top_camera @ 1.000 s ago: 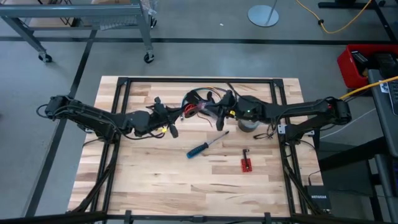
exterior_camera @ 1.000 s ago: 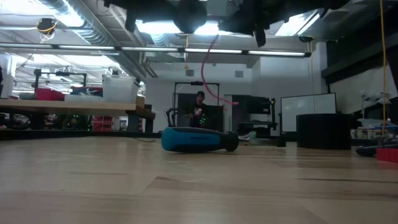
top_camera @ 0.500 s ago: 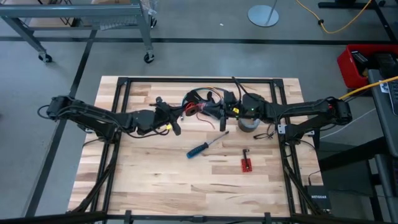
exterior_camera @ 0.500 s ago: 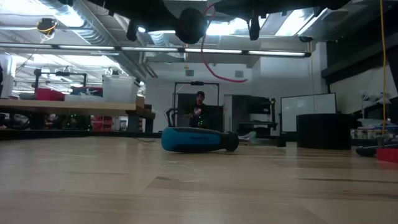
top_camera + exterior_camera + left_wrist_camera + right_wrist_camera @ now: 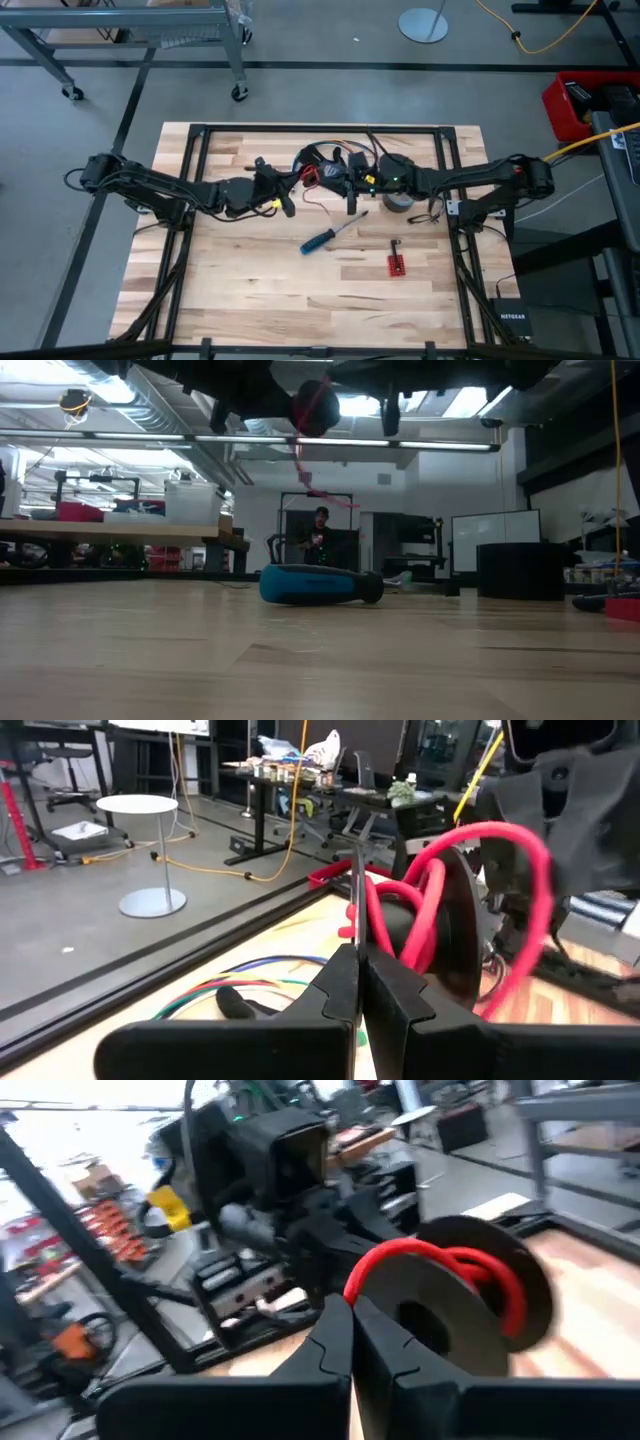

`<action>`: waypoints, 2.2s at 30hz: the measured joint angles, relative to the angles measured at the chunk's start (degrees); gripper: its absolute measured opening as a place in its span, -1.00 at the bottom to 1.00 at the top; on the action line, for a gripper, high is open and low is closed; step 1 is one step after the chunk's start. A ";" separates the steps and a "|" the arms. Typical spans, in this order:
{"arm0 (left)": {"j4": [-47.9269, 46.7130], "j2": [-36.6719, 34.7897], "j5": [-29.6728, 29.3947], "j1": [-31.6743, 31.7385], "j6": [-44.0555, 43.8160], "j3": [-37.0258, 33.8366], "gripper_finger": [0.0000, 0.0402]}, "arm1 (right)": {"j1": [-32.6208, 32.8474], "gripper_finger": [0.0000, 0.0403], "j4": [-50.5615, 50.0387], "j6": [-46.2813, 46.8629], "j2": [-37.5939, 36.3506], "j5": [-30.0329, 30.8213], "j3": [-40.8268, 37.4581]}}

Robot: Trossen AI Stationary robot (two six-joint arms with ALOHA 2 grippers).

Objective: Coil cords
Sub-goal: Coil the red wire onto the spool

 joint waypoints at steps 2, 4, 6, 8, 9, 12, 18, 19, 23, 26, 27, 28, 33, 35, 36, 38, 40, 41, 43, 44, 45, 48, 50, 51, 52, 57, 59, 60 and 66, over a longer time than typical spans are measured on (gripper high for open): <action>0.29 0.75 0.09 0.00 0.33 0.02 -1.00 | 0.02 -1.00 4.22 0.98 1.48 -1.37 -0.04; 0.37 1.37 0.12 -0.05 0.36 0.00 -1.00 | 0.02 -1.00 6.06 2.15 2.02 -1.48 -0.04; 0.68 1.56 -0.32 -0.04 0.38 0.00 -1.00 | 0.00 -1.00 6.67 2.43 2.37 -0.88 -0.04; 1.76 1.86 -0.44 0.33 0.42 0.00 -1.00 | 0.05 -1.00 6.20 2.74 2.42 -0.77 -0.04; 2.10 1.88 -0.45 0.56 0.42 0.00 -1.00 | 0.07 -1.00 6.16 3.16 2.51 -0.77 -0.04; 3.08 1.88 -0.04 1.35 0.72 0.00 -1.00 | 0.09 -1.00 6.21 4.26 3.36 -0.83 0.00; 3.76 1.88 0.51 1.83 0.84 0.00 -1.00 | 0.06 -1.00 6.99 5.65 6.47 -0.82 0.00; 3.68 1.88 0.56 1.82 0.84 0.00 -1.00 | 0.07 -1.00 7.41 5.69 7.01 -0.83 0.00; 3.67 1.90 0.61 1.85 0.86 -0.02 -1.00 | 0.06 -1.00 8.81 6.99 8.54 -0.79 0.07; 3.59 1.90 0.63 1.85 0.88 -0.02 -1.00 | 0.06 -1.00 10.26 7.96 9.70 -0.80 0.07; 3.65 1.90 0.61 1.85 0.88 -0.02 -1.00 | 0.06 -1.00 11.23 8.57 10.16 -0.82 0.07; 3.78 1.90 0.61 1.87 0.86 -0.02 -1.00 | 0.06 -1.00 12.13 9.03 10.48 -0.84 0.07; 4.62 1.89 0.39 1.90 0.82 -0.02 -1.00 | 0.09 -1.00 13.24 10.08 12.15 -0.91 1.82; 4.62 1.86 0.27 1.90 0.80 -0.02 -1.00 | 0.09 -1.00 13.02 10.06 12.94 -1.12 3.49; 4.58 1.86 0.26 1.90 0.80 -0.02 -1.00 | 0.09 -1.00 12.94 10.04 13.33 -1.21 4.38; 4.55 1.86 0.28 1.89 0.80 -0.02 -1.00 | 0.09 -1.00 11.18 9.79 14.24 -1.34 6.29; 4.48 1.86 0.28 1.90 0.87 0.00 -1.00 | 0.08 -1.00 8.06 9.56 15.11 -1.43 8.06; 4.39 1.86 0.21 1.90 1.13 0.00 -1.00 | 0.06 -1.00 6.42 9.23 15.48 -1.71 8.72; 4.33 1.86 -0.10 1.90 2.14 0.00 -1.00 | 0.08 -1.00 3.59 8.36 15.89 -2.20 9.64; 4.35 1.86 -0.25 1.90 2.43 0.00 -1.00 | 0.06 -1.00 2.47 8.25 15.89 -2.34 9.72; 4.35 1.86 -0.44 1.90 2.73 0.00 -1.00 | 0.07 -1.00 1.68 8.04 15.89 -2.36 9.73; 4.39 1.86 -0.94 1.88 3.88 0.00 -1.00 | 0.06 -1.00 -0.53 6.34 15.89 -2.36 9.75; 5.02 1.86 -1.37 1.88 4.72 0.00 -1.00 | 0.06 -1.00 -1.13 5.43 15.89 -2.34 9.75; 5.49 1.86 -1.38 1.88 5.45 0.00 -1.00 | 0.06 -1.00 -1.40 5.21 15.85 -2.34 9.75; 5.82 1.74 -1.42 1.88 6.21 0.00 -1.00 | 0.06 -1.00 -1.96 4.99 15.82 -2.34 9.77; 5.14 0.00 -1.43 1.83 7.00 -0.02 -1.00 | -0.02 -1.00 -5.99 1.97 15.77 -1.42 9.80; 4.43 -0.92 -1.41 1.83 7.01 -0.04 -1.00 | -0.02 -1.00 -7.65 0.47 15.75 0.09 9.86; 4.38 -1.30 -1.43 1.83 7.02 -0.04 -1.00 | -0.02 -1.00 -8.51 -0.44 15.73 1.06 9.86; 3.29 -2.32 -1.53 1.83 6.98 -0.07 -1.00 | -0.02 -0.96 -10.71 -3.44 15.73 4.72 9.87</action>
